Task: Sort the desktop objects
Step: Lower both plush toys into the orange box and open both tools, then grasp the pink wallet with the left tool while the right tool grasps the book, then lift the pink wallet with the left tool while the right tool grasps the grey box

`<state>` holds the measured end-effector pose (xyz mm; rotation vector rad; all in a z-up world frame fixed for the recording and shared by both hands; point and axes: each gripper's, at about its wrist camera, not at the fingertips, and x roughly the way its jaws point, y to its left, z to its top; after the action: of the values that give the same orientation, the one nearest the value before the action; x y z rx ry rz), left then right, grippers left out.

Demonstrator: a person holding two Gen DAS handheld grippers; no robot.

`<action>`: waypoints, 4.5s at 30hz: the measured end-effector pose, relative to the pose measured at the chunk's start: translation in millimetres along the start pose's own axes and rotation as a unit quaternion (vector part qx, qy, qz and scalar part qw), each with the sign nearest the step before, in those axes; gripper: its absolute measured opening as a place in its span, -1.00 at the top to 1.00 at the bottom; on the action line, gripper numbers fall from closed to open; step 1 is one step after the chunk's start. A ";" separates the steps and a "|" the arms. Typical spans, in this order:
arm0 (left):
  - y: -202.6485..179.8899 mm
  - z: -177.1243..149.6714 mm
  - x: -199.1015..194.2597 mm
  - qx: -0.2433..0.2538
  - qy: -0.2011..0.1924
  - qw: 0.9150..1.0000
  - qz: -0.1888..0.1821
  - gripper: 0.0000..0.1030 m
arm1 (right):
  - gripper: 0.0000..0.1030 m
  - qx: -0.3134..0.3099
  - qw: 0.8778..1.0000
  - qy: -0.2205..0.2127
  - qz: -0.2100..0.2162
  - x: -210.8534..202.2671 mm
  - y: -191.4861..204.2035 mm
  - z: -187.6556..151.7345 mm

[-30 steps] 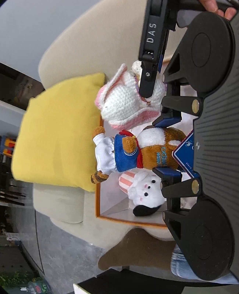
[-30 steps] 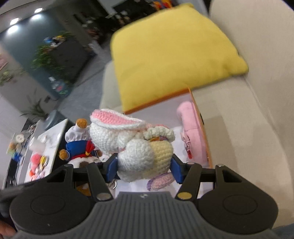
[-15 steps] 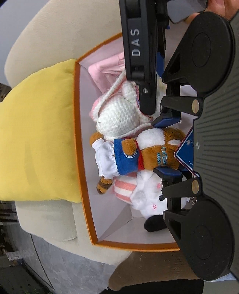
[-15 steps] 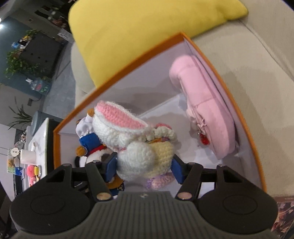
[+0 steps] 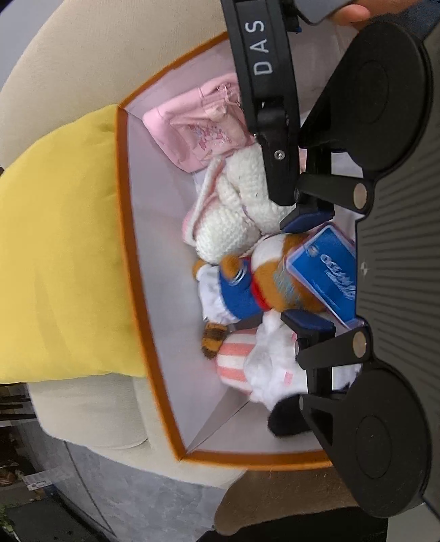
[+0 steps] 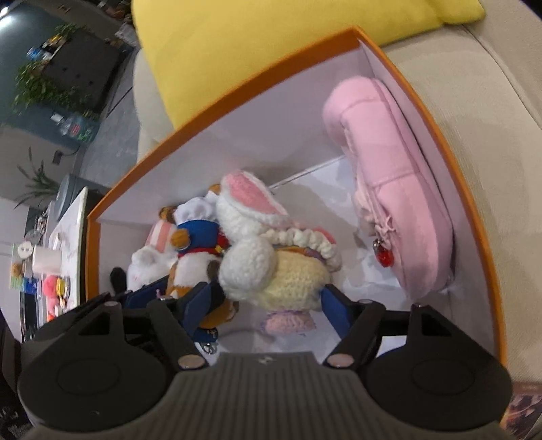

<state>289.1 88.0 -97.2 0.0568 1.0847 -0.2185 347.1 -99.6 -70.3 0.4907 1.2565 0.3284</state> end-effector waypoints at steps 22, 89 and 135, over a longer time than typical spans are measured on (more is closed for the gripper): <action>-3.7 -4.6 -9.2 0.034 -0.022 0.999 -0.012 0.37 | 0.20 -0.262 0.963 -0.006 -0.058 8.9 23.3 0.9; -141.8 -227.8 -27.6 0.146 0.136 0.976 -0.083 -0.23 | -0.31 -0.029 0.979 0.176 -0.102 -55.1 -160.5 -74.1; -133.6 -221.2 -82.0 0.170 -0.008 0.974 0.152 0.20 | 0.16 -0.458 0.882 0.016 -0.113 -93.1 -50.9 -128.5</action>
<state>32.5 3.4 -120.3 0.5239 0.9987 -0.1263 196.0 -166.8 -49.6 -0.4741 1.0327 0.6794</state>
